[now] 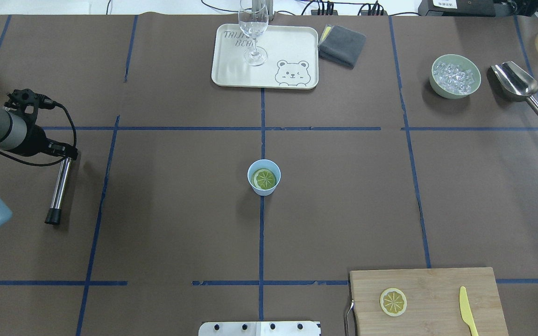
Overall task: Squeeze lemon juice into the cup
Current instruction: 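Reach the left gripper to the metal muddler and grasp it upright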
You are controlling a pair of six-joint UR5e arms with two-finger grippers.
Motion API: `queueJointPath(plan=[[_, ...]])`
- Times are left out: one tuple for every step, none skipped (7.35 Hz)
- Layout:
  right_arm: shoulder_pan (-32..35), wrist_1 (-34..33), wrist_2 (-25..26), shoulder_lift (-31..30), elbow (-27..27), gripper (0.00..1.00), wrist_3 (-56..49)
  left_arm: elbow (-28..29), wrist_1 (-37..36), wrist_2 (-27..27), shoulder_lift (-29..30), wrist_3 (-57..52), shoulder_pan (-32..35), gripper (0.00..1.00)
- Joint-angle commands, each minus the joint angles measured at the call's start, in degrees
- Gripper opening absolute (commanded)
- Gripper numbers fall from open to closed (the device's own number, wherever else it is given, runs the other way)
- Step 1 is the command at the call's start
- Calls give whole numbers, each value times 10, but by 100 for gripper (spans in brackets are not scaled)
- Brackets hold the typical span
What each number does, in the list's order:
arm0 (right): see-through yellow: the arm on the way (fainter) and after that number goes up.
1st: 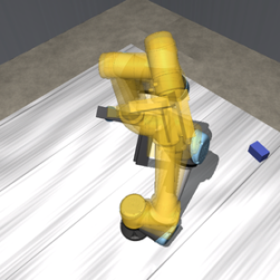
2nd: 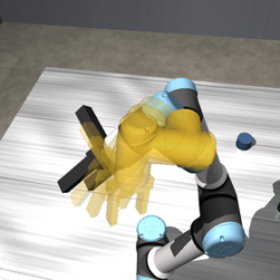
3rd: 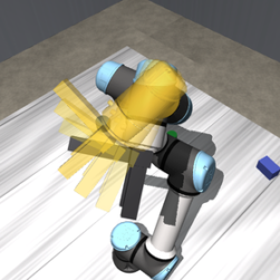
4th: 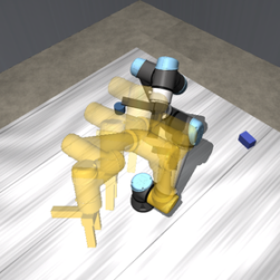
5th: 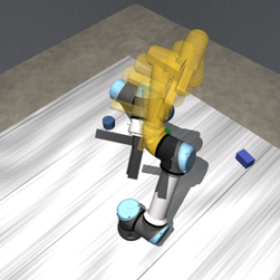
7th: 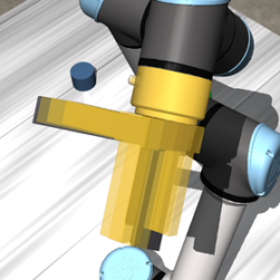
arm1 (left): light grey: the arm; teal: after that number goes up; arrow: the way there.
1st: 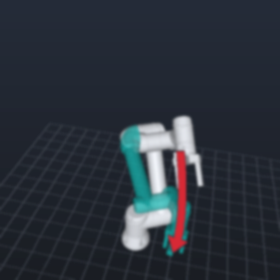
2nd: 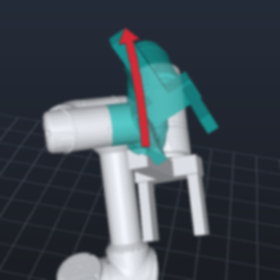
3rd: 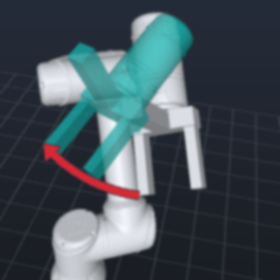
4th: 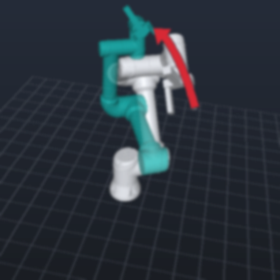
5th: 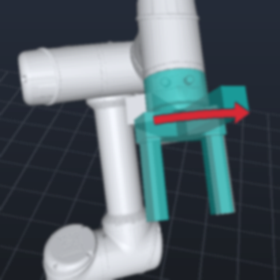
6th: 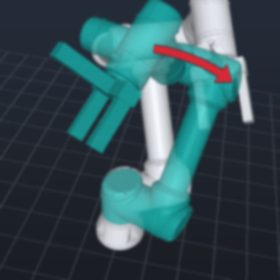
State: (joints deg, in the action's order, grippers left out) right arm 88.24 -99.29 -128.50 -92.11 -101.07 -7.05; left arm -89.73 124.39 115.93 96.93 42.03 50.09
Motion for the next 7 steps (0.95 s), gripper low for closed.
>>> queueJointPath(plan=[[0, 1, 0, 0, 0, 100, -2, 3, 1, 0, 0, 1, -3, 67], [0, 0, 0, 0, 0, 100, -1, 3, 1, 0, 0, 2, -7, 67], [0, 0, 1, 0, 0, 100, -1, 3, 1, 0, 0, 1, -10, 67], [0, 1, 1, 0, 0, 100, -2, 3, 1, -1, 0, 2, -13, 59], [0, 0, 1, 0, 0, 100, -3, 3, 1, 0, 1, 1, -14, 30], [0, 1, 1, 0, 0, 100, -3, 1, 1, 0, 5, -1, -14, 0], [0, 0, 2, 0, 0, 100, -4, -3, 0, 0, 5, -5, -14, 0]])
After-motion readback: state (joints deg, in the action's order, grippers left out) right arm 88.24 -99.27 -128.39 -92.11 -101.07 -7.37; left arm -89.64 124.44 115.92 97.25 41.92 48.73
